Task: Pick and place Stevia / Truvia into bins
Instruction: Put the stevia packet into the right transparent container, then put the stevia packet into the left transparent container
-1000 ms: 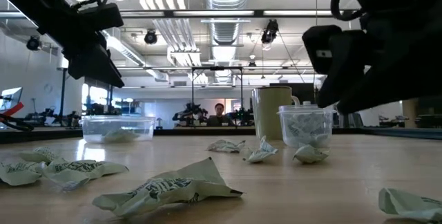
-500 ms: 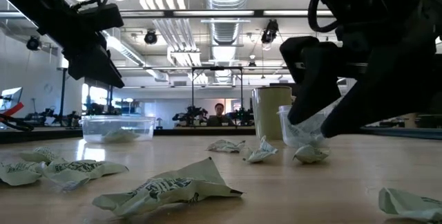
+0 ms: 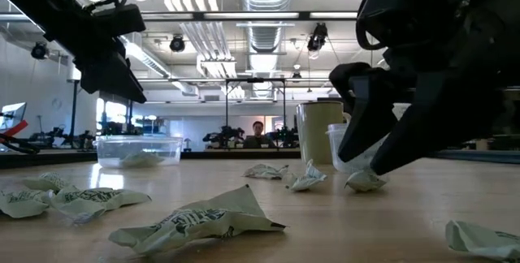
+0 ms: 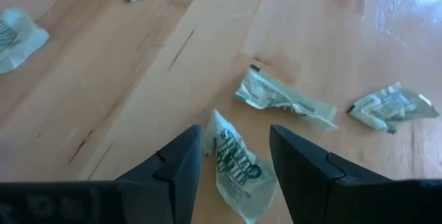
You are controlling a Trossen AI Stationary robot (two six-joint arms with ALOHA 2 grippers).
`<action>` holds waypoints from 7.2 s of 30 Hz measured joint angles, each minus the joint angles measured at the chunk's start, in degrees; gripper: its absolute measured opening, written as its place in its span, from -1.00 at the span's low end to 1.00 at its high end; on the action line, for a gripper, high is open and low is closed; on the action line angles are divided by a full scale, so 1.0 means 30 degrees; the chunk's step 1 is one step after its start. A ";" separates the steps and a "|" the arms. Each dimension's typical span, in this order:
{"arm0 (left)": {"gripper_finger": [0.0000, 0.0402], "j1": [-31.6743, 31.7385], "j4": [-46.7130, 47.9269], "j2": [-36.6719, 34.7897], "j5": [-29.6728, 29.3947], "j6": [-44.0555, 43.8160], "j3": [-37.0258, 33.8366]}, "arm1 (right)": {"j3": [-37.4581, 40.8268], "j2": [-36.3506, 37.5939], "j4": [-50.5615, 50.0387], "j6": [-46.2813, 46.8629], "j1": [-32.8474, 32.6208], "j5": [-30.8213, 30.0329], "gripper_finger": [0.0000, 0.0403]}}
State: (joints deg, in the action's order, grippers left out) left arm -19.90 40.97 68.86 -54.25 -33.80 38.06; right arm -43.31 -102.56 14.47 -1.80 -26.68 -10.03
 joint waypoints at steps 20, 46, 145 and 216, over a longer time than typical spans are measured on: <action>-0.14 0.0007 0.0000 0.0000 0.0010 -0.0007 0.0015 | -0.0080 0.0000 -0.1839 0.1528 0.0088 0.0075 -0.28; -0.14 0.0007 0.0000 0.0000 0.0017 0.0000 0.0073 | -0.0066 0.0808 -0.2325 -0.0491 0.0066 -0.0136 -0.96; -0.14 0.4414 -1.5958 1.1834 1.7419 1.4409 0.4895 | 0.0984 0.8036 -1.4180 0.9403 -0.3103 -0.4100 -0.66; -0.97 0.3249 -0.2803 0.3597 0.4820 0.5783 0.2269 | 0.1122 0.8036 -1.4071 0.9404 -0.3103 -0.4194 -0.66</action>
State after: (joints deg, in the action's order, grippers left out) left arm -10.15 32.56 79.65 -39.78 -16.45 44.87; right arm -39.94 -78.46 -27.75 26.41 -35.99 -22.61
